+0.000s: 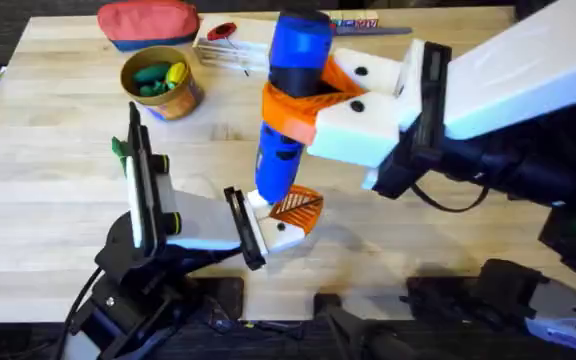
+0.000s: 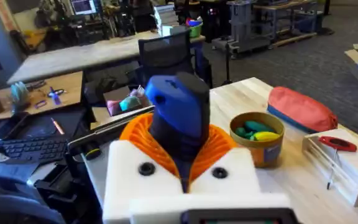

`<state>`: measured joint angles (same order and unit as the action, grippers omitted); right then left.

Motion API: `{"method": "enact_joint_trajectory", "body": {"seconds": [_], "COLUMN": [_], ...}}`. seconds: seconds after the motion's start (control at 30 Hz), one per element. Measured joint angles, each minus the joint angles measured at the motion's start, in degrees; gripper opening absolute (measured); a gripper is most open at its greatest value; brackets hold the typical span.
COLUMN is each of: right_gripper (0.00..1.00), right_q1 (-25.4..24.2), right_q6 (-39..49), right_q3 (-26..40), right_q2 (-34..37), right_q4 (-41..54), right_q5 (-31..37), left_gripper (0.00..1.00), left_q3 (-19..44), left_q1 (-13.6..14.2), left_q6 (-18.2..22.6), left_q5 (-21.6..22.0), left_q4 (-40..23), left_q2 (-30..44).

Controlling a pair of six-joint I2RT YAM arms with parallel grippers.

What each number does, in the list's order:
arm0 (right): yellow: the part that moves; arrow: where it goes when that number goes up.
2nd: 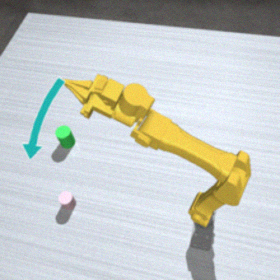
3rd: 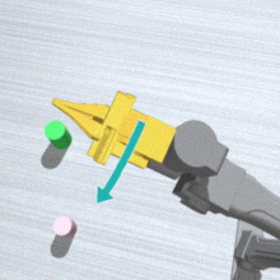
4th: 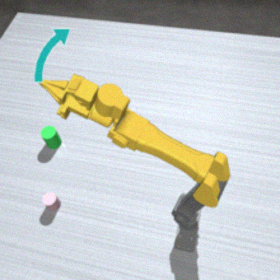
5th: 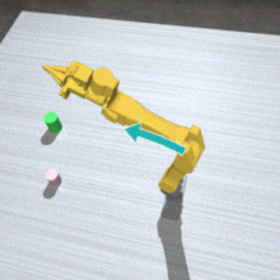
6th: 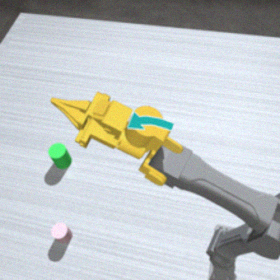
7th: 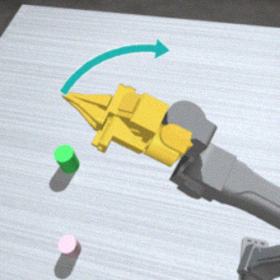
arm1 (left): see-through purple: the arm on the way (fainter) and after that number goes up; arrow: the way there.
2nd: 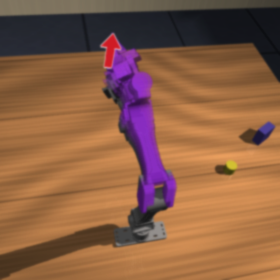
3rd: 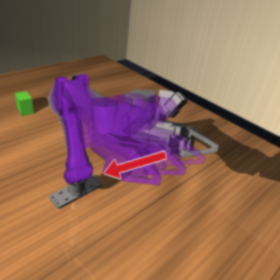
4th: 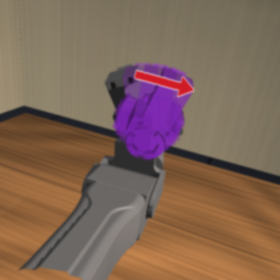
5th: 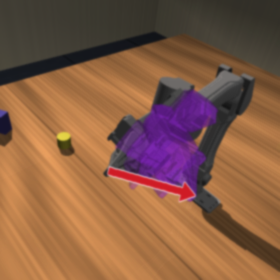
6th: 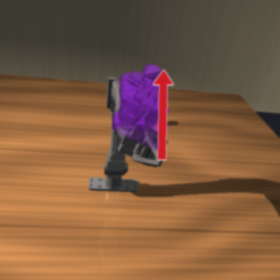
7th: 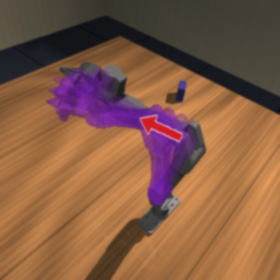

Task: Pick up the gripper from the table and insert it into the empty holder that is missing its gripper. Then pick up a screw, insert it into the mounting hole, and use the screwdriver to tighten it. Finally, clean up the table by picking up the vegetable and placing it into the bucket.

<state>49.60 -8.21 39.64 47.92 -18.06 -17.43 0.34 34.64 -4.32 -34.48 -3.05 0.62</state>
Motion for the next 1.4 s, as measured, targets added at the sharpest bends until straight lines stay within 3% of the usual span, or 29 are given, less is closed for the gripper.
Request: {"method": "enact_joint_trajectory", "body": {"seconds": [1.4], "right_gripper": [0.007], "right_q1": [0.00], "right_q6": [2.36], "right_q3": [0.00], "right_q2": [1.14], "right_q4": [-0.95], "right_q5": [0.48], "left_gripper": [0.017], "left_q3": [0.00], "left_q1": [0.01], "left_q6": [0.00], "left_q5": [0.02], "left_q4": [-0.06], "left_q2": [0.07]}}
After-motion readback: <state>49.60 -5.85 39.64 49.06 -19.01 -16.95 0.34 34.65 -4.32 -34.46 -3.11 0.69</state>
